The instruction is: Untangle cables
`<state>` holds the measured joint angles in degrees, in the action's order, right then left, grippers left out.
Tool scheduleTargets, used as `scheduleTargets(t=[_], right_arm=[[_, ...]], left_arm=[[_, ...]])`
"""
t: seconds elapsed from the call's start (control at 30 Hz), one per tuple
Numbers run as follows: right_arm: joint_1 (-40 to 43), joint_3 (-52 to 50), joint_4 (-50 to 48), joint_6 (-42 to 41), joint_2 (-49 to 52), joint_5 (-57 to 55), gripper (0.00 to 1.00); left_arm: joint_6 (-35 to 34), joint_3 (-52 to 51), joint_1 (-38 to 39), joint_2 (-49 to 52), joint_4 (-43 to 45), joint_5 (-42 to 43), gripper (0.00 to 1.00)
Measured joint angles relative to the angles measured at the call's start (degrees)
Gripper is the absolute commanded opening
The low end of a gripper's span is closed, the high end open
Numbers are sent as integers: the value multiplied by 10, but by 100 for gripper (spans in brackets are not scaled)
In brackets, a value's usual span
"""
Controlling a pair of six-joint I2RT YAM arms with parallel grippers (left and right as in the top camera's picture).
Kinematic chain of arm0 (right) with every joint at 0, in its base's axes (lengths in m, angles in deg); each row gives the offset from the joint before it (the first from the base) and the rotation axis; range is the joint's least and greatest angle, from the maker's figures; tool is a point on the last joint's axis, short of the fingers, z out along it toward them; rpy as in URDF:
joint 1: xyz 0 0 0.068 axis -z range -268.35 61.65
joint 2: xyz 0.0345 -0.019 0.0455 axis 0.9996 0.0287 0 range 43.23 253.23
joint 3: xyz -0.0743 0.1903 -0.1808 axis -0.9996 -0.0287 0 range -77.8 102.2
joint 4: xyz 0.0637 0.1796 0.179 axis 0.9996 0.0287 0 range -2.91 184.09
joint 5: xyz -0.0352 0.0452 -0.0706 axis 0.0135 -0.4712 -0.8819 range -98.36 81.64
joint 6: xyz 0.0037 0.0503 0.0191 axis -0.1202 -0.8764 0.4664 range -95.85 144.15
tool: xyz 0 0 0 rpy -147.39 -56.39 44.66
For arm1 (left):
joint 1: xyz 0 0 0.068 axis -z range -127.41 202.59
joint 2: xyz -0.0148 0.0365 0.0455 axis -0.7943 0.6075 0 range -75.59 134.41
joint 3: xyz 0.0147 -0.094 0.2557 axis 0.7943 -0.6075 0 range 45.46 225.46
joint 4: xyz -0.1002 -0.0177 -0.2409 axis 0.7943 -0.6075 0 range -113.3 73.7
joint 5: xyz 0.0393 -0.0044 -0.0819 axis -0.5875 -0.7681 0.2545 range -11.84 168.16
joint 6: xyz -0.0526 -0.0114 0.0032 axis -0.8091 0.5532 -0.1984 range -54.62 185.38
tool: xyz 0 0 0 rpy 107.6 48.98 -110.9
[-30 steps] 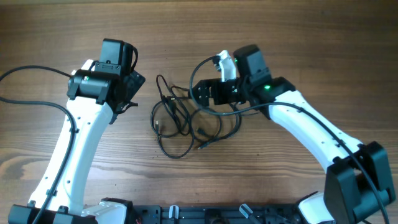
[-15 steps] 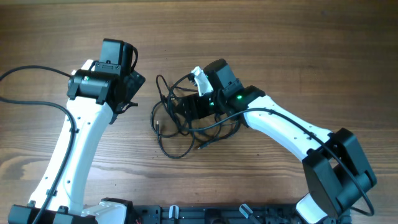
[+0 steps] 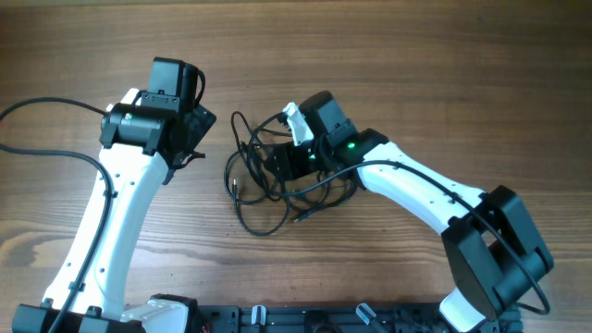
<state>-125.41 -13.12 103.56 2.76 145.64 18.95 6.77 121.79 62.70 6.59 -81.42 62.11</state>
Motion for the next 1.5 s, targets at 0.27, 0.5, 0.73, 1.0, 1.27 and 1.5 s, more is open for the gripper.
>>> scheduleTargets(t=[0.27,0.5,0.73,1.0,1.27,1.5], right_arm=[[-3,0,0,-6,1,-4,4],[-1,0,3,-10,0,31,4],[2,0,12,-11,-136,48,4],[2,0,12,-11,-290,53,4],[2,0,12,-11,-387,24,4],[2,0,8,-12,-450,-25,4]], left_arm=[[0,0,0,0,0,0,100],[0,0,0,0,0,0,100],[0,0,0,0,0,0,100],[0,0,0,0,0,0,100],[0,0,0,0,0,0,100],[0,0,0,0,0,0,100]])
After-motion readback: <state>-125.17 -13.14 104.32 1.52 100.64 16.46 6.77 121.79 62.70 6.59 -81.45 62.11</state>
